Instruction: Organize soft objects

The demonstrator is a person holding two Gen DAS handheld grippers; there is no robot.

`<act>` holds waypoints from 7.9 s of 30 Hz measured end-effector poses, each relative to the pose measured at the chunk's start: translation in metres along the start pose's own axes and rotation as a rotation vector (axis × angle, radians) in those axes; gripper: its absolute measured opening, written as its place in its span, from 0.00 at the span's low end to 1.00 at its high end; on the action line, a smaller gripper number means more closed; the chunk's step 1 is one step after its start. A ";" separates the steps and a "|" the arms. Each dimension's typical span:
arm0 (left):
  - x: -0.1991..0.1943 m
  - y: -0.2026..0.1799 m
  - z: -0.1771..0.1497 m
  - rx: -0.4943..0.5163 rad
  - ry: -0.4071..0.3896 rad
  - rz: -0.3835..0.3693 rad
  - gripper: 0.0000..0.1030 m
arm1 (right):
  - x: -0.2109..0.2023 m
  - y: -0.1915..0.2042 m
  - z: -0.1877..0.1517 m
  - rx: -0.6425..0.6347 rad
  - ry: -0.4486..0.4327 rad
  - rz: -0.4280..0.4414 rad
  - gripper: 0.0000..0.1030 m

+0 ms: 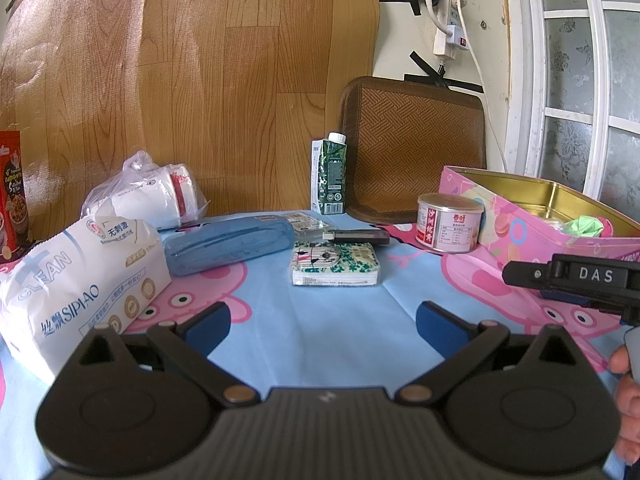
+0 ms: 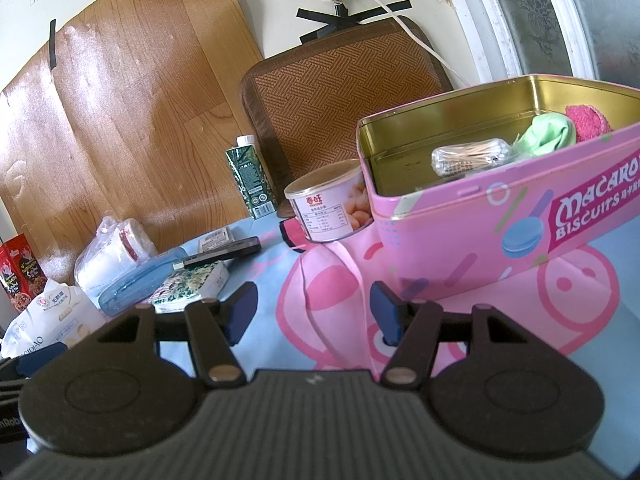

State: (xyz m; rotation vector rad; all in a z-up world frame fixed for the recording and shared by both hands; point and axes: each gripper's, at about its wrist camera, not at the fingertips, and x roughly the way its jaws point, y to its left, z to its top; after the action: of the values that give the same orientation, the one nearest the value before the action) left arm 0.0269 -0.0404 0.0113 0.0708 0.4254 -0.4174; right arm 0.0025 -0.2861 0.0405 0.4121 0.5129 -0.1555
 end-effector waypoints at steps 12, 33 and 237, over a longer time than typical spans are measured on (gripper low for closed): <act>0.000 0.000 0.000 -0.001 0.000 0.000 0.99 | 0.000 0.001 0.000 0.001 0.000 -0.001 0.63; 0.000 0.000 0.000 -0.002 0.000 0.000 0.99 | 0.001 0.002 -0.001 0.004 0.000 0.001 0.63; 0.062 -0.068 0.080 -0.180 0.072 -0.300 0.80 | -0.027 -0.027 0.049 -0.220 -0.177 0.089 0.56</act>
State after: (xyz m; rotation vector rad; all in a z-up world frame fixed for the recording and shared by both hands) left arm 0.0811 -0.1375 0.0596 -0.1554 0.5450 -0.6711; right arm -0.0057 -0.3296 0.0837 0.2031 0.3319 -0.0477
